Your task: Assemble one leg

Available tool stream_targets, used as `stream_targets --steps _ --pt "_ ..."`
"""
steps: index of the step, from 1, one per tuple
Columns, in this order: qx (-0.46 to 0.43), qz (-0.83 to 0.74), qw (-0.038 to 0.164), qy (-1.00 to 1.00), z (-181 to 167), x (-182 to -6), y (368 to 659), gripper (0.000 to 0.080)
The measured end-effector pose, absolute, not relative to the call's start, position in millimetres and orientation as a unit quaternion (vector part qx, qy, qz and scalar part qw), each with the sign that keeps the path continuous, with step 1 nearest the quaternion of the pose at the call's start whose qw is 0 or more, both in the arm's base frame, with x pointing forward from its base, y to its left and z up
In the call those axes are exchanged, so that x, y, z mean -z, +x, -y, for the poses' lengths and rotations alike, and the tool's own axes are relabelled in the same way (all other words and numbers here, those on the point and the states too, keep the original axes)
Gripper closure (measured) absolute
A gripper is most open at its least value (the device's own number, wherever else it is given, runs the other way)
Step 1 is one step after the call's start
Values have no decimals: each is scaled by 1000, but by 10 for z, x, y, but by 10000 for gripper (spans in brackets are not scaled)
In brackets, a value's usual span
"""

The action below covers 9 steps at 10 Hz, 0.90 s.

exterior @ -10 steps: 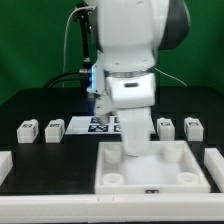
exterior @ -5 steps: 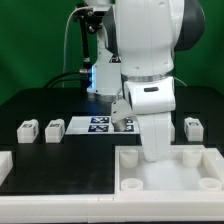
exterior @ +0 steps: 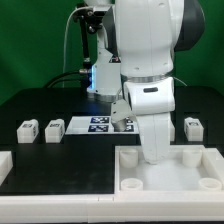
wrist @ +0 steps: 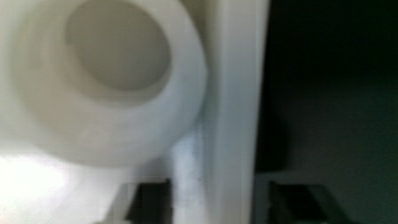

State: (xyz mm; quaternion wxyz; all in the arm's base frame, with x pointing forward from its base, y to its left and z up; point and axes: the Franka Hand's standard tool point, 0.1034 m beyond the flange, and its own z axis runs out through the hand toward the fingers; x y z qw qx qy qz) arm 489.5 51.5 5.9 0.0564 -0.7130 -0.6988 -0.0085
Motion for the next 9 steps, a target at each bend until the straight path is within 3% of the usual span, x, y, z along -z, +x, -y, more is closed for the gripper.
stream_targets --steps 1,2,3,9 --pt "9 699 56 -713 -515 -62 4899 362" --pt "10 699 55 -713 -515 -65 4904 233" --pt "10 699 55 -713 -515 -66 4908 167" --pt "11 699 55 -713 -515 -66 4909 151"
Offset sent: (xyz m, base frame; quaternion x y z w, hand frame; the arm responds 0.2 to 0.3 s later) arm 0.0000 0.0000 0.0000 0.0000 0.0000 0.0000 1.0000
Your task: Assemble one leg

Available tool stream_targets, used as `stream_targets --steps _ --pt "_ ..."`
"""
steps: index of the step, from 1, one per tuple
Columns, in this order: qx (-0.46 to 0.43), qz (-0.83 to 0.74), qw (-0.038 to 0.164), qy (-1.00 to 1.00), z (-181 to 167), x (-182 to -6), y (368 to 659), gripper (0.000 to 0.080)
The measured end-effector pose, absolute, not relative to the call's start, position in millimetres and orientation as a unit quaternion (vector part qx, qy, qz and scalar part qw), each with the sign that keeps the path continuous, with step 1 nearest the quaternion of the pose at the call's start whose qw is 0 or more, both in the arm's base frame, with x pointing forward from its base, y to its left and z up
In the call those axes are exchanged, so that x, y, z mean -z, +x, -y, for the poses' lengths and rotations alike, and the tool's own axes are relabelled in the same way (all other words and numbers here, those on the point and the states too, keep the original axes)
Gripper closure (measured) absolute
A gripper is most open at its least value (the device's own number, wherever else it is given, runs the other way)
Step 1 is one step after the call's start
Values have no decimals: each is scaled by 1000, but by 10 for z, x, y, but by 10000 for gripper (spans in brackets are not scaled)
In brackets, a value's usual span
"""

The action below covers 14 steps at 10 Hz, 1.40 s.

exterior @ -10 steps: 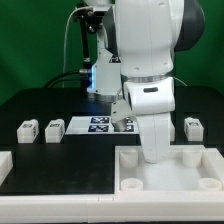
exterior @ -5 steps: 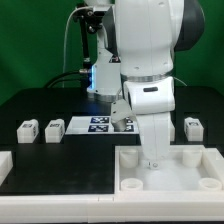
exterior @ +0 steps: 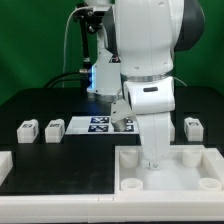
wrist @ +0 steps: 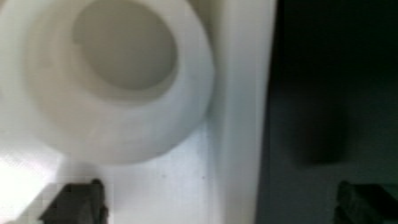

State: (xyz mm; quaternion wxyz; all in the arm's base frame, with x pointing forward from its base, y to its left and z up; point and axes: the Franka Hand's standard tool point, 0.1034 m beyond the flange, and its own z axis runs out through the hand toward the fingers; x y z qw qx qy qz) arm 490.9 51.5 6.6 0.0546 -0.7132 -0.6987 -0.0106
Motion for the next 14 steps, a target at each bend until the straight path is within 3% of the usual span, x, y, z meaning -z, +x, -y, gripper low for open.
stream_targets --steps 1,5,10,14 --pt "11 694 54 -718 -518 -86 4913 151" --pt "9 585 33 -810 -735 -542 4630 151" --pt "-3 285 40 -958 -1351 -619 4382 151" --pt "-14 85 56 -995 -1438 -610 4357 151"
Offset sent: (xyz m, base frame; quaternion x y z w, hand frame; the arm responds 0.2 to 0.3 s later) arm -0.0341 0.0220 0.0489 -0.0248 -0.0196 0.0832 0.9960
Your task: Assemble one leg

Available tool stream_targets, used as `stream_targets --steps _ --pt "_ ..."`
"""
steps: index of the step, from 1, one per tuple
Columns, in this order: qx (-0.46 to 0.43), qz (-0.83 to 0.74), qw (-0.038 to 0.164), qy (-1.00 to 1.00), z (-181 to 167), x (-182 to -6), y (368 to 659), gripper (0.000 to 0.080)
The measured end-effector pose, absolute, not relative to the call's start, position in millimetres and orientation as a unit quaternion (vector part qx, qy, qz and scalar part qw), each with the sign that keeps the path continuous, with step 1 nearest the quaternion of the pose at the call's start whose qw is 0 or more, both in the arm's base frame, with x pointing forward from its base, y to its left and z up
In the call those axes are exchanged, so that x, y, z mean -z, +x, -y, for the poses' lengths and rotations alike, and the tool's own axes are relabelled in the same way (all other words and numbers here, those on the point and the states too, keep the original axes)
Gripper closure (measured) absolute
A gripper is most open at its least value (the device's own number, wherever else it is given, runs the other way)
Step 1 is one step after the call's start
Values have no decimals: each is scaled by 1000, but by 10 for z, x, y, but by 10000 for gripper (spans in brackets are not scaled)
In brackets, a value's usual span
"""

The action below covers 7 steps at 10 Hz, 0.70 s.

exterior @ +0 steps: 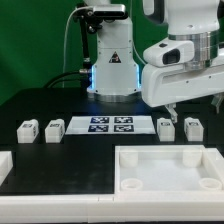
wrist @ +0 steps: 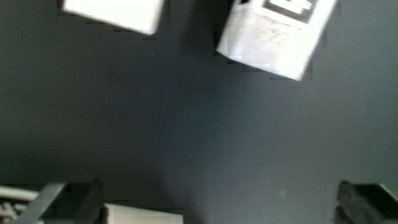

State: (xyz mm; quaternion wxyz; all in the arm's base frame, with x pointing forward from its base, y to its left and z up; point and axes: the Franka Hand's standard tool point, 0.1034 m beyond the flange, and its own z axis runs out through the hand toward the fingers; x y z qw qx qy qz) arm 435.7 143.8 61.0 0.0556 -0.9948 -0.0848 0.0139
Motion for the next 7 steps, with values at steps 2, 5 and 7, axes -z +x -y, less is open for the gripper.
stream_targets --steps 2,5,7 --pt "-17 51 58 -997 -1448 -606 4349 151" --pt "-83 13 55 -995 -1462 -478 4129 151" --pt "-222 -1 43 -974 -1524 -494 4045 151"
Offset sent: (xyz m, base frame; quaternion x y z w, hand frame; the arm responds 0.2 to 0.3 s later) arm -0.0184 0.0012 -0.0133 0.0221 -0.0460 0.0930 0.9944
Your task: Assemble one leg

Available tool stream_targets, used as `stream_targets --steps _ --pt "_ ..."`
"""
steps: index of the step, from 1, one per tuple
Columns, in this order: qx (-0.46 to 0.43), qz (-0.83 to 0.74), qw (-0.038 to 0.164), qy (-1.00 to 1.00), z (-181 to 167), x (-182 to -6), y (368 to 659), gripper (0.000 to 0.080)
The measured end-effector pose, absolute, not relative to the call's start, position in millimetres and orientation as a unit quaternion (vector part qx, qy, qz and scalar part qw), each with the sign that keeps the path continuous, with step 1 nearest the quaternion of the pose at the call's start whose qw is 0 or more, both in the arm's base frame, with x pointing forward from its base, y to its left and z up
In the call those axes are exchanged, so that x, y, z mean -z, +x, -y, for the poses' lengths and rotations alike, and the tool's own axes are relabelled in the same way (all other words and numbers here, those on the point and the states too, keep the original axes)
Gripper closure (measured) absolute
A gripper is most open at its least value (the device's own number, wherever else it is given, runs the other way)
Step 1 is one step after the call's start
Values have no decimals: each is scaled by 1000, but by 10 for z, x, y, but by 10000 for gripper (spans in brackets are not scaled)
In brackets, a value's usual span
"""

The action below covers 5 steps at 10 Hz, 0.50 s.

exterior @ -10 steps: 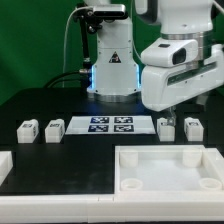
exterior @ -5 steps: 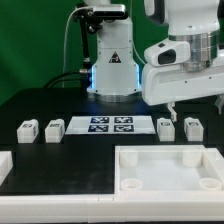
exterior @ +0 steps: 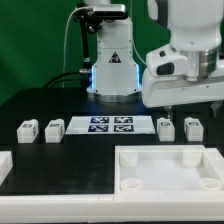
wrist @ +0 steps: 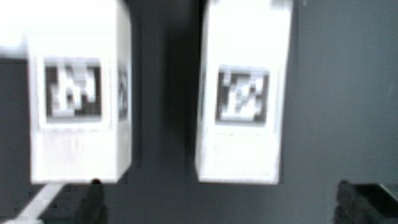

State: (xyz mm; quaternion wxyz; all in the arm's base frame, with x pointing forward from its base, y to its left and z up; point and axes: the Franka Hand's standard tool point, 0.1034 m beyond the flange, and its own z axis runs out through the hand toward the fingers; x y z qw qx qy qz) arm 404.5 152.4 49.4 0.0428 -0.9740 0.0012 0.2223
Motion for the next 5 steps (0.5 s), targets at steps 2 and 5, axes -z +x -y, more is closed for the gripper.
stream_targets --steps 2,5 --pt "-310 5 39 -950 -1560 -514 3991 151" --pt "-438 18 40 -898 -1598 -507 3968 151"
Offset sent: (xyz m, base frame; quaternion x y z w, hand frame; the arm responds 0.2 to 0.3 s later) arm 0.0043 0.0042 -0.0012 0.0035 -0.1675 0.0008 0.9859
